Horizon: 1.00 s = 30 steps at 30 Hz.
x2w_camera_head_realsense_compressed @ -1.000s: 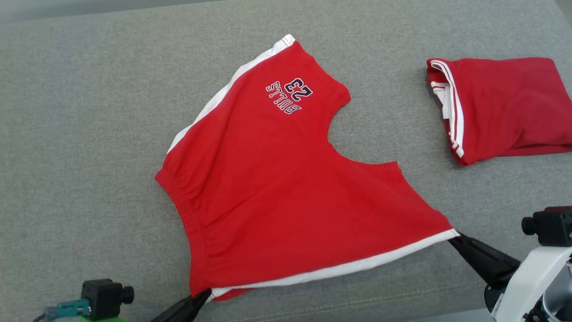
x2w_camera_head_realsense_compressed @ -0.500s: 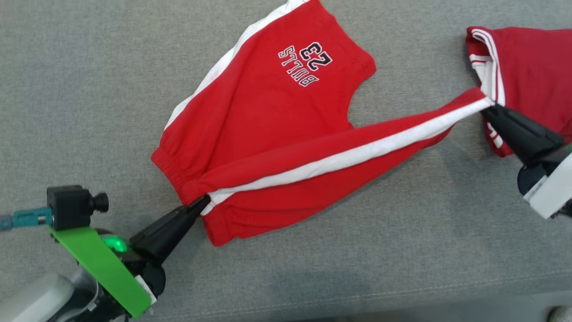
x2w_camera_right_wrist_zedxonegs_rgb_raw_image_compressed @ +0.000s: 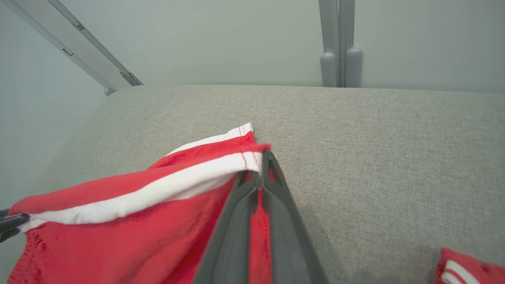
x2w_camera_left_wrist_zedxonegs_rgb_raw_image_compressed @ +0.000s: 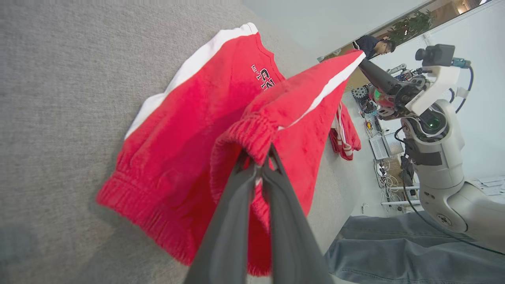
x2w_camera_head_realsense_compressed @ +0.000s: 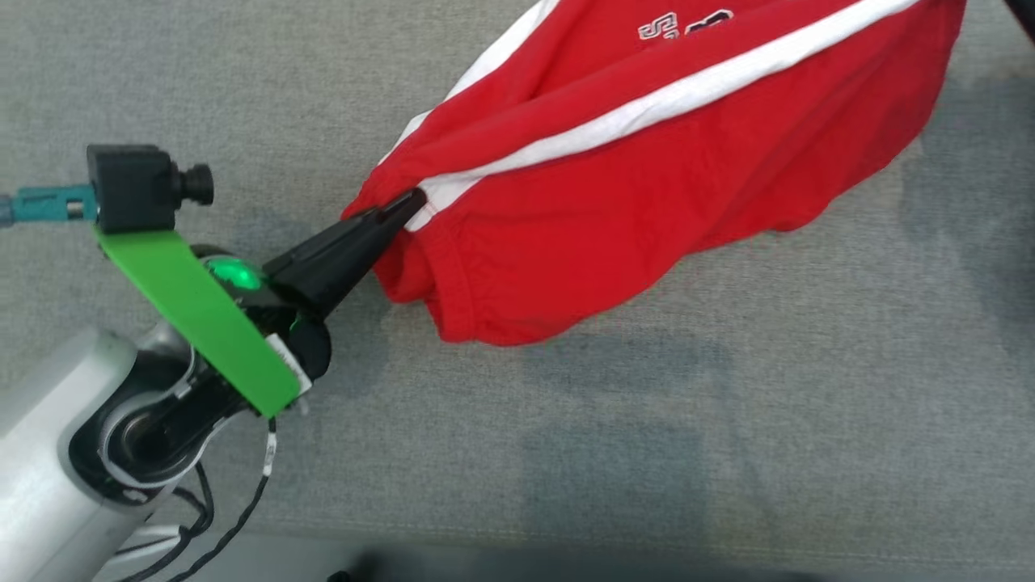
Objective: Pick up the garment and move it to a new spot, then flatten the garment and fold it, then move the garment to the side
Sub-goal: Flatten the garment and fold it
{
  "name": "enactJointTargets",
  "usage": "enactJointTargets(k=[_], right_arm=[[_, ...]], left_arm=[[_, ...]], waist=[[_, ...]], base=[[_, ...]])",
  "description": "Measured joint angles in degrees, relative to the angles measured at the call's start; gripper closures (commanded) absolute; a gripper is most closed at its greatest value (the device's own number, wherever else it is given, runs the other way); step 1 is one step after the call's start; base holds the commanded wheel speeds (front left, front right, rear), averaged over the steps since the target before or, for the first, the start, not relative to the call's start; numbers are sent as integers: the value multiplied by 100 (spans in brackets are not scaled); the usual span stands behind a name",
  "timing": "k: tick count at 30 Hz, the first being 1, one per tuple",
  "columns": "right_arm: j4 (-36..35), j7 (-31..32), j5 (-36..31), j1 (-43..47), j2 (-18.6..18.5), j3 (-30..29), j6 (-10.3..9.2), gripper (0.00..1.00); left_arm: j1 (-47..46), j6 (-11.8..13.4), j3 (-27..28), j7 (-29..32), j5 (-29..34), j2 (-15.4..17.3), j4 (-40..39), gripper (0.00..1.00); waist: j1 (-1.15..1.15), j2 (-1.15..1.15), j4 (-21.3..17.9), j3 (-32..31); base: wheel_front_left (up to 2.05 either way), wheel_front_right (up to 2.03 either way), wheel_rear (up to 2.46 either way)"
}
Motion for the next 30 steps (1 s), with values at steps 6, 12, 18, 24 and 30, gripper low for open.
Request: enactJointTargets(k=[6,12,18,24,30], right_arm=[[533,101,-367,-532,172,287,-31,100],[934,165,-590,-926,428,604,-26,100],[1233,202,-664,-1332,713,790,40,100],[1591,220,-813,-1652,740,850,122,100],[2051,270,-940,-1720,692,896,123,99]], left_arm=[[-408,-4,-24,172,-37,-393,538,100],[-578,-8,-37,210,-29,-599,925,100],[-707,-46,24,187,-30,-784,1196,100],[-769,-98,-1,186,-30,-951,1447,100],[-827,-186,-83,187,-29,-1096,1705,100]], waist=[[0,0,463,312],[0,0,826,519],[0,0,1017,621],[0,0,1051,578],[0,0,1069,478]], base=[[0,0,0],[0,0,0],[0,0,0],[0,0,0],[0,0,0]])
